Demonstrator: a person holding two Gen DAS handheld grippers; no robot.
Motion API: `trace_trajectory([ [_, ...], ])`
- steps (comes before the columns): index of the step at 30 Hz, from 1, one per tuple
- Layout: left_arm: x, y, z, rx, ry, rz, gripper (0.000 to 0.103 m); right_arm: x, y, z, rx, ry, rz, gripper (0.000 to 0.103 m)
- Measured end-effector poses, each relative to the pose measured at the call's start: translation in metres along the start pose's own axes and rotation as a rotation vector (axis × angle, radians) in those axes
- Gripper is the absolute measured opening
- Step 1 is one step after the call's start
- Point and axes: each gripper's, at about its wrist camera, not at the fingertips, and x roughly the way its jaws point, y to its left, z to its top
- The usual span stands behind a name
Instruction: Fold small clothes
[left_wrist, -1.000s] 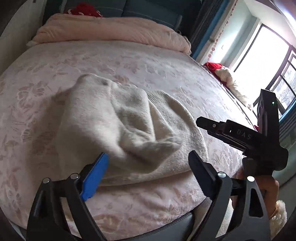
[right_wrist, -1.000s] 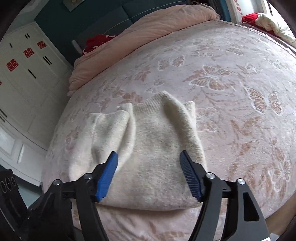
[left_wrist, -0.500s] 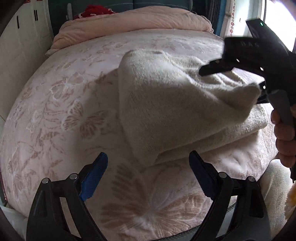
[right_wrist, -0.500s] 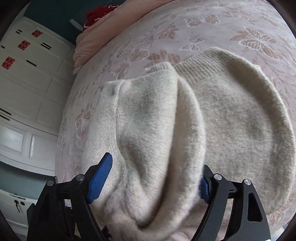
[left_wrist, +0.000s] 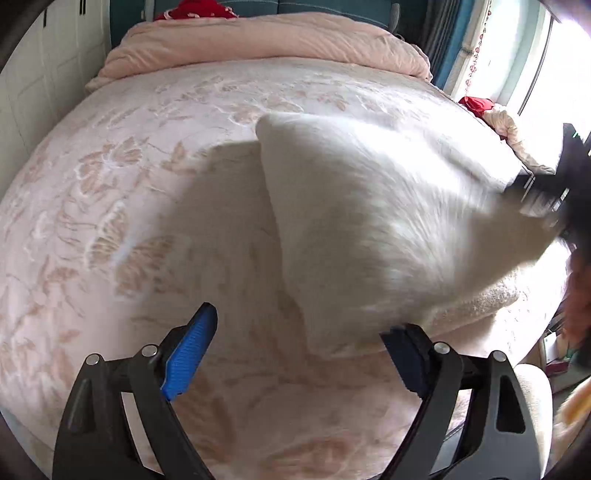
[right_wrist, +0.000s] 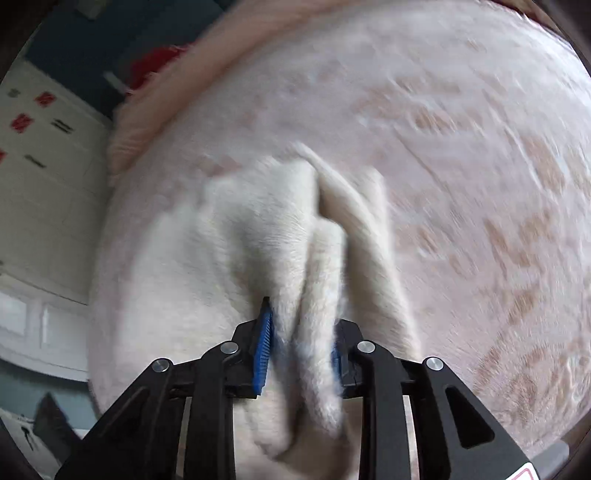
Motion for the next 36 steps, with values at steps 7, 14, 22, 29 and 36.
trace_trajectory([
  [7,0.004,-0.008,-0.002,-0.014,0.014,0.011,0.084,-0.043,0.006,-0.032,-0.011,-0.095,0.129,0.059],
  [14,0.011,-0.016,0.004,0.032,0.072,-0.02,0.039,-0.032,0.019,-0.05,-0.083,-0.051,0.079,0.027],
  [22,0.009,-0.015,0.008,0.013,0.124,-0.092,0.023,-0.068,-0.008,-0.04,-0.128,-0.153,0.034,0.023],
  [29,-0.005,-0.018,0.0,0.051,0.121,-0.073,0.024,-0.087,-0.017,-0.039,-0.092,-0.222,-0.022,0.048],
  [36,-0.053,-0.018,0.013,0.065,0.052,-0.087,0.03,-0.056,0.022,0.006,-0.213,-0.149,-0.056,0.061],
])
